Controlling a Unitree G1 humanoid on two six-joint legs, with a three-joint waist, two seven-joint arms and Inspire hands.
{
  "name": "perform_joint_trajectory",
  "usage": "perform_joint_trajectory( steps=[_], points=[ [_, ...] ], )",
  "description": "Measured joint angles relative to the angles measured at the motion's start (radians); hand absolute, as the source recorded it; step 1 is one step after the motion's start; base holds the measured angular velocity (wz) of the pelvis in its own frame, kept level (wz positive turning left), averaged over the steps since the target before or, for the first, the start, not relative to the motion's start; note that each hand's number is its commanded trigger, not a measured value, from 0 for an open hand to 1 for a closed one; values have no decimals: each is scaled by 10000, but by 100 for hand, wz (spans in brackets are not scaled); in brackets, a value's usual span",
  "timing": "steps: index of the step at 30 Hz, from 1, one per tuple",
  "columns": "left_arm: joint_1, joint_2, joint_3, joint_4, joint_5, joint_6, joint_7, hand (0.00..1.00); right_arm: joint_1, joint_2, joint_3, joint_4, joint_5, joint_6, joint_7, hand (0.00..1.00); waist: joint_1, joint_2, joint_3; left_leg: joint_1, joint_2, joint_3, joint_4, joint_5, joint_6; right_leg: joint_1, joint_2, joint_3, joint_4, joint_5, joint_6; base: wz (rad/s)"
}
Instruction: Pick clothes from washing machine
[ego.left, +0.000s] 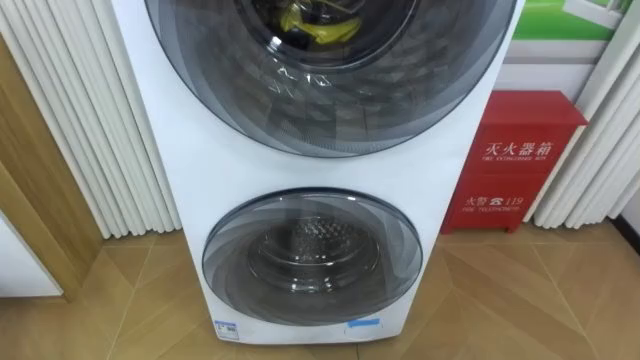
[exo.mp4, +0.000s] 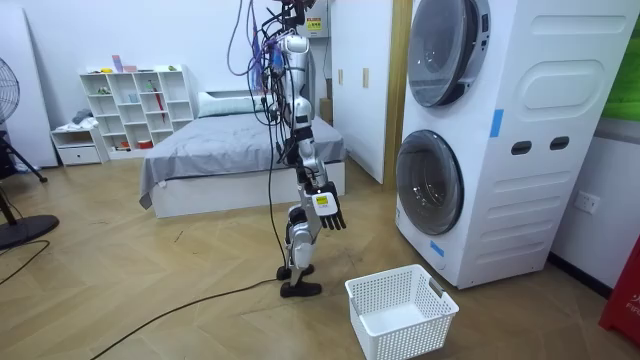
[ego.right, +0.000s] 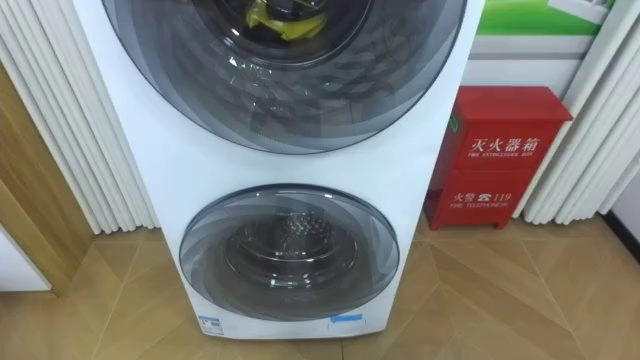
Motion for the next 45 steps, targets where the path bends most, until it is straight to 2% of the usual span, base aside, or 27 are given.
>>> perform_joint_trajectory(
  steps=[10, 14, 17, 18, 20, 22, 25, 27, 30, 32, 33, 37, 40, 42, 44, 45],
  points=[
    [17, 9, 323, -9, 3, 8, -7, 0, -3, 3, -18, 9, 9, 29, 11, 0, 36, 19, -10, 19, 1, 3, -2, 0, 0, 7, 1, 4, -2, 0, 0, 0],
    [13, 13, 147, -11, -33, 15, -26, 0, -107, 0, 5, -4, 12, 30, -23, 0, 23, 35, -14, 16, 3, 21, -4, 0, 0, 2, 1, -33, 0, 0, 0, 0],
    [12, 34, -54, -11, -474, 10, -88, 0, -184, -4, -1, -56, 2, 54, -90, 0, 22, 45, -15, 7, 6, 23, -1, 0, 0, -15, 5, 20, 18, 0, 0, 0],
    [10, 32, -30, -11, -609, 9, -191, 0, -193, -22, -59, -366, -75, 200, -162, 0, 28, -3, -46, 1, 8, 43, 1, 0, 0, -27, 6, 44, 32, 0, 0, -5],
    [1, 29, -28, 15, -638, 9, -267, 0, -207, -85, -171, -1330, -253, 409, -354, 0, 22, 41, -33, 1, 14, 94, 15, 0, 0, 18, 8, 90, 53, 0, -1, -8],
    [-37, 55, -25, 6, -639, 9, -307, 0, -254, -93, -390, -2670, -245, 453, -598, 0, 3, 49, -16, 40, 14, 119, 37, 1, 1, 46, 1, 110, 46, 2, 1, -4],
    [-76, 59, -3, 16, -634, 6, -521, 0, -751, -149, -840, -4578, -201, 383, -897, 0, 12, 15, 24, 152, 16, 183, 30, 2, 1, 103, 8, 166, 24, 11, 12, -4],
    [-52, 93, -8, -37, -561, 11, -638, 0, -1100, -389, -1011, -6280, 14, 337, -1256, 0, 151, 1, 31, 149, 15, 179, 31, 2, 0, 92, 9, 175, 26, 13, 15, 0],
    [6, 237, -1, -43, -379, 16, -658, 0, -1993, -866, -1137, -6582, -9, 93, -1514, 0, 257, -127, 14, 141, 16, 106, 36, 4, -3, 110, 11, 81, 0, 16, 9, 7],
    [-11, 316, 17, -102, -350, 16, -658, 0, -2260, -1129, -1231, -7010, 24, 198, -1886, 0, 347, -261, -6, 30, 17, 84, 41, 5, -4, 11, 9, 33, 3, 16, 8, 6],
    [62, 350, 52, -99, -342, 52, -658, 0, -2433, -1278, -1260, -7409, 103, 200, -2068, 0, 446, -298, 15, 4, 17, 91, 40, 5, -4, -21, 13, 28, -1, 17, 7, 0],
    [220, 501, 210, -45, -147, 312, -637, 0, -3070, -1379, -1472, -7925, 141, 209, -2519, 0, 530, -387, -16, -20, 14, -39, 38, 5, -4, -20, 12, -62, -5, 17, 8, 5],
    [210, 665, 215, -264, 84, 494, -638, 0, -3687, -1507, -1524, -8594, 399, 352, -2882, 0, 531, -436, -39, -145, 9, -107, 37, 6, -5, -66, 9, -98, -2, 16, 8, 7],
    [303, 734, 313, -388, 738, 637, -607, 0, -4563, -1768, -1524, -8710, 369, 365, -3171, 0, 567, -442, -45, -109, 12, -161, 28, 8, -5, -44, 20, -106, -1, 16, 8, 2],
    [335, 754, 325, -565, 1184, 698, -570, 0, -4866, -1986, -1527, -9098, 315, 363, -3404, 0, 573, -480, -50, -14, 13, -311, 26, 8, -6, 9, 29, -112, -1, 16, 9, 18],
    [353, 790, 328, -638, 1409, 727, -555, 0, -4976, -2010, -1526, -9376, 248, 351, -3539, 0, 591, -539, -87, 30, 20, -380, 21, 8, -6, 70, 39, -116, -2, 16, 9, 16]
  ],
)
